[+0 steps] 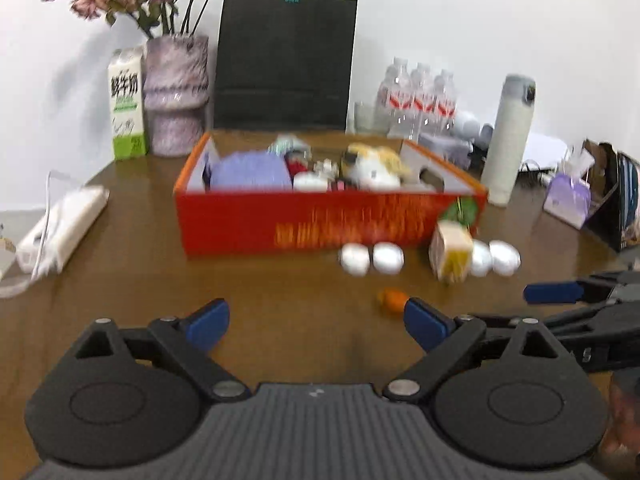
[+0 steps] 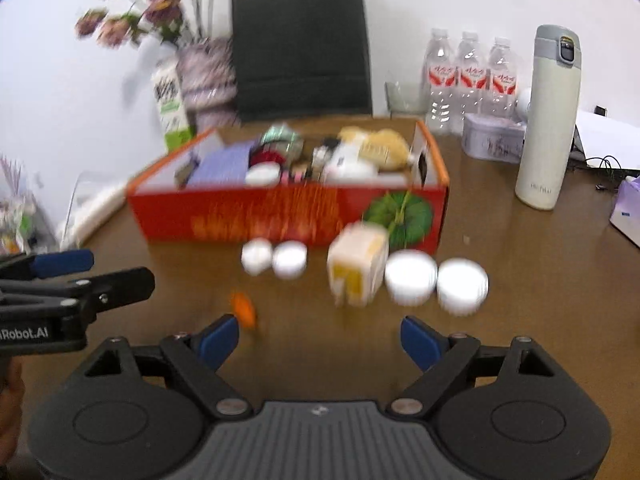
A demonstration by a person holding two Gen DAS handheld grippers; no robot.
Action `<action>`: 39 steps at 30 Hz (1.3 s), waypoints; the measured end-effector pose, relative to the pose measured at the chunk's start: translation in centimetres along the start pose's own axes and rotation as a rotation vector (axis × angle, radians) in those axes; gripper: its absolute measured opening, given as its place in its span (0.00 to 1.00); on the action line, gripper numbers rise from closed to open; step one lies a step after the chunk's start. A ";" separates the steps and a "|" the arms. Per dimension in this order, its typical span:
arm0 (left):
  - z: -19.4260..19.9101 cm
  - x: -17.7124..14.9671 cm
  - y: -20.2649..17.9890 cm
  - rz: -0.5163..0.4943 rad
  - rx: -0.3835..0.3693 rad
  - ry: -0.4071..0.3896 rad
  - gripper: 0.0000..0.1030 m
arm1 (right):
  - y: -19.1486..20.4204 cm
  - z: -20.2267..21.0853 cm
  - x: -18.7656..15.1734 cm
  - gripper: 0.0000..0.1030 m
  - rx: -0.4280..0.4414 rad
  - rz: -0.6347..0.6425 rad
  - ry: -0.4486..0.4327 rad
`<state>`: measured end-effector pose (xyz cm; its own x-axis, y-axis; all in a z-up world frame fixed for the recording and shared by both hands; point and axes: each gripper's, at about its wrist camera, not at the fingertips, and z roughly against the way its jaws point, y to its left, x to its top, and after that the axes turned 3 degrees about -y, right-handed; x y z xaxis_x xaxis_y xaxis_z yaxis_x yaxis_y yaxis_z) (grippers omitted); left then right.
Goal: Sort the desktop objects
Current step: 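Grasp the small orange pod with the left tool while the right tool grasps the yellow-white plug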
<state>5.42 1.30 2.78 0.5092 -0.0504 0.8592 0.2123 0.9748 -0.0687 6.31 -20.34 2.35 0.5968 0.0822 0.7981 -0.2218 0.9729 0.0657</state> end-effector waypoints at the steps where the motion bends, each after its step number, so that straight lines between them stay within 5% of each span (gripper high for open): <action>1: 0.2 -0.8 -0.2 -0.001 0.007 0.017 0.94 | 0.2 0.4 -0.6 0.85 -0.008 0.010 -0.004; 13: 2.5 -3.8 -2.0 -0.053 0.024 0.010 0.94 | -0.3 3.4 -4.9 0.84 0.007 -0.039 -0.054; 22: -3.2 -0.3 -4.9 -0.136 -0.094 -0.017 0.88 | -3.1 3.3 -1.6 0.82 -0.003 -0.093 -0.117; 31: -7.5 0.3 -4.6 -0.159 -0.171 0.079 0.50 | -2.9 -3.0 3.9 0.75 0.015 -0.048 -0.115; 32: -7.4 0.2 -4.6 -0.170 -0.177 0.079 0.42 | -2.6 -4.0 4.3 0.69 0.007 -0.038 -0.106; 36: -7.0 -0.1 -4.2 -0.167 -0.182 0.075 0.40 | -1.7 -7.7 4.8 0.31 -0.055 -0.004 -0.013; 39: -6.7 0.0 -3.7 -0.155 -0.198 0.063 0.40 | -1.5 -7.8 4.0 0.30 -0.043 -0.007 -0.009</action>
<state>10.21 -3.75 -0.40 0.5078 -0.2150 0.8342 0.4478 0.8931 -0.0425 15.05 -19.78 0.80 0.5911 0.0740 0.8032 -0.1846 0.9818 0.0454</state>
